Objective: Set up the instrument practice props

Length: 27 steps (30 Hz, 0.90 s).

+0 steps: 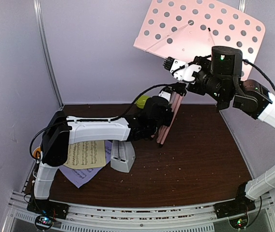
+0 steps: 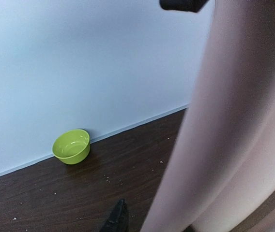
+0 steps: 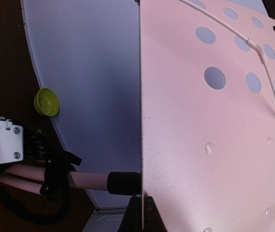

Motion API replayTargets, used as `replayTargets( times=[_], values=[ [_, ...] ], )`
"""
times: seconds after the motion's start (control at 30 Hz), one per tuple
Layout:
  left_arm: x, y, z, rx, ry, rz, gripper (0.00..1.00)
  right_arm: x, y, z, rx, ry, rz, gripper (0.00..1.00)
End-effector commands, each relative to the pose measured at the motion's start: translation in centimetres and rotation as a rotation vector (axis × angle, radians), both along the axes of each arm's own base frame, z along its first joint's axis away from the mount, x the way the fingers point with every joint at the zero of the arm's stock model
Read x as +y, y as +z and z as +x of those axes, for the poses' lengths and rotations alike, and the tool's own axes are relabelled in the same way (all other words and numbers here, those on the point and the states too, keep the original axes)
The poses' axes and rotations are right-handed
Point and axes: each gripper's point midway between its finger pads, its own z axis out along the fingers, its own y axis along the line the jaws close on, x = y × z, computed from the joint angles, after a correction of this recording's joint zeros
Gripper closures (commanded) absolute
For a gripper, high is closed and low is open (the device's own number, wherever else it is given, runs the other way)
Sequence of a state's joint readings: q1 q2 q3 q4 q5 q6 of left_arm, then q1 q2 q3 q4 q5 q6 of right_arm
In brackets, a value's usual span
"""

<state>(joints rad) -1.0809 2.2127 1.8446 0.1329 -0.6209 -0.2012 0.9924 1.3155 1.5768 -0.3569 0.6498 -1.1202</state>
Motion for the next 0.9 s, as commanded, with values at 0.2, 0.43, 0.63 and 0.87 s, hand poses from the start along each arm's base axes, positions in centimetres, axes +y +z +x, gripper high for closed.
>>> replayTargets(
  times=[0.2, 0.43, 0.63, 0.87],
  values=[
    [-0.5, -1.5, -1.3, -0.061, -0.112, 0.073, 0.98, -2.3, 10.5, -2.7, -0.239, 0.042, 0.293, 1.00],
    [-0.1, -3.9, -1.8, -0.089, -0.140, 0.176, 1.00, -3.0, 11.4, -2.9, -0.261, 0.027, 0.279, 1.00],
    [3.5, -4.6, -0.7, -0.041, -0.138, 0.087, 1.00, -4.1, 12.2, -3.5, -0.272, 0.016, 0.284, 1.00],
    [4.1, -4.7, -0.4, -0.073, -0.174, 0.118, 1.00, -4.8, 12.5, -3.9, -0.281, 0.011, 0.283, 1.00]
  ],
)
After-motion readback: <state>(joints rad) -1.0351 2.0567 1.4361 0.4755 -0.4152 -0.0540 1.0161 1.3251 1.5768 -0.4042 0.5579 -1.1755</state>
